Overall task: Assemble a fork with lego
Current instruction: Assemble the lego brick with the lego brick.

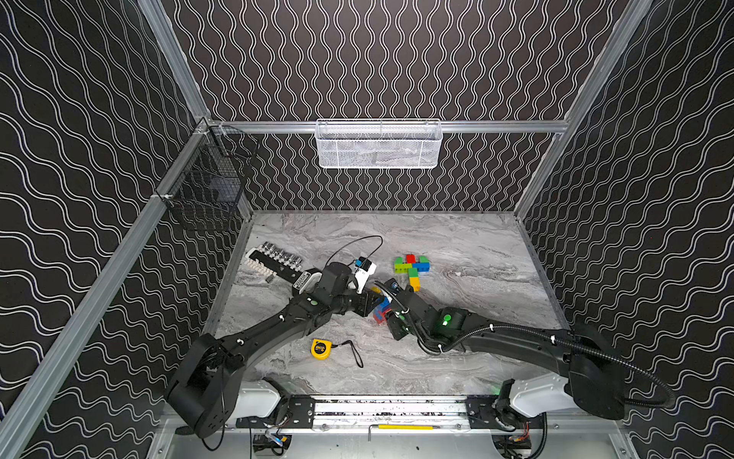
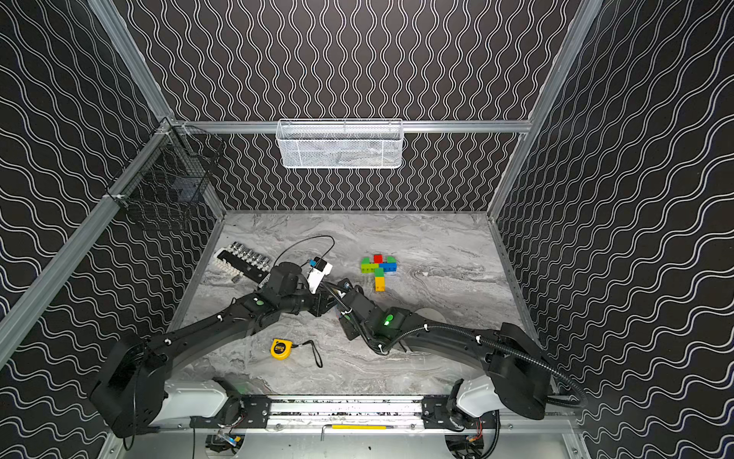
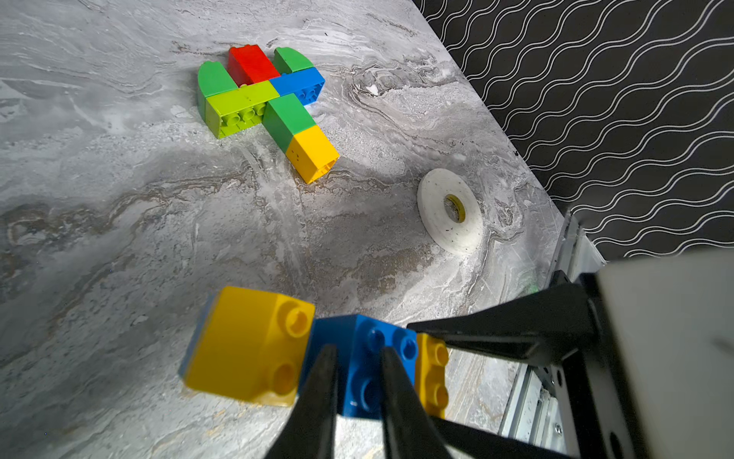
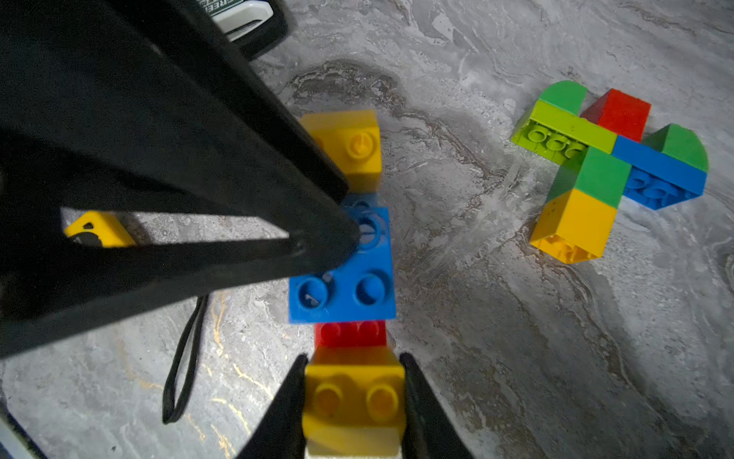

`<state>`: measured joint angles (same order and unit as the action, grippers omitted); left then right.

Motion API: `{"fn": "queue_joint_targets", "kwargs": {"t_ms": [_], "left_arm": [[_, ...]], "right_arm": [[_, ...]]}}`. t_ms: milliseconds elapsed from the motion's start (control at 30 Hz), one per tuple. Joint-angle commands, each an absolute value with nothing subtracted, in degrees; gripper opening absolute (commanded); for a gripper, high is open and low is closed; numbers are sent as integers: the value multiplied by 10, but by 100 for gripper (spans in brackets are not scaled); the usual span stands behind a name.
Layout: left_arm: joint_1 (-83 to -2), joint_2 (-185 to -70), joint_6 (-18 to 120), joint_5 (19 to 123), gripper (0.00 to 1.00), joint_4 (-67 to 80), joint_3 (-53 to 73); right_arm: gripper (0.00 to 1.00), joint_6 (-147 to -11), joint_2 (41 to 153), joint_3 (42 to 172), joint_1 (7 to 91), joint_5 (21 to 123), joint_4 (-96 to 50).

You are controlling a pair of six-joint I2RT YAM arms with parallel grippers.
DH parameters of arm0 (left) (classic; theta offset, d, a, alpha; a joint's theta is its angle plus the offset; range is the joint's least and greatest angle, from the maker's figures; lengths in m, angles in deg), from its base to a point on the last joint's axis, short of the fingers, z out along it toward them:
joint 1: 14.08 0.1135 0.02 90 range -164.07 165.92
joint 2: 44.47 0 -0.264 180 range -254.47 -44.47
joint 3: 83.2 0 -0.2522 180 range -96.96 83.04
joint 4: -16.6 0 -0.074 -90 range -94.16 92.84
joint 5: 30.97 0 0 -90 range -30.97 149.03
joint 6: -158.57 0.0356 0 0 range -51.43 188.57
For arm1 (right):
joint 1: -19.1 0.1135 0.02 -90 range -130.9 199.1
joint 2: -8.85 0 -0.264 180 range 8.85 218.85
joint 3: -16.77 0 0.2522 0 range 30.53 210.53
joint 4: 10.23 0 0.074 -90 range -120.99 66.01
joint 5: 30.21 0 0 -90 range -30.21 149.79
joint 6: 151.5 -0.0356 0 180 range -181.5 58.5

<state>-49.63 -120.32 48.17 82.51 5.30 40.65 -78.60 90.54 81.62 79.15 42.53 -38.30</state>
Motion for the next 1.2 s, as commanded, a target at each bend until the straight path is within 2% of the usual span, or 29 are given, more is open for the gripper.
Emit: {"fn": "queue_joint_targets", "kwargs": {"t_ms": [0,1167], "left_arm": [[-496,-1207,490,826,22,26,405],[-488,-1213,482,819,20,20,405]], "right_arm": [[0,-815,913,819,792,438,-430],[0,-781,809,731,803,387,-273]]}}
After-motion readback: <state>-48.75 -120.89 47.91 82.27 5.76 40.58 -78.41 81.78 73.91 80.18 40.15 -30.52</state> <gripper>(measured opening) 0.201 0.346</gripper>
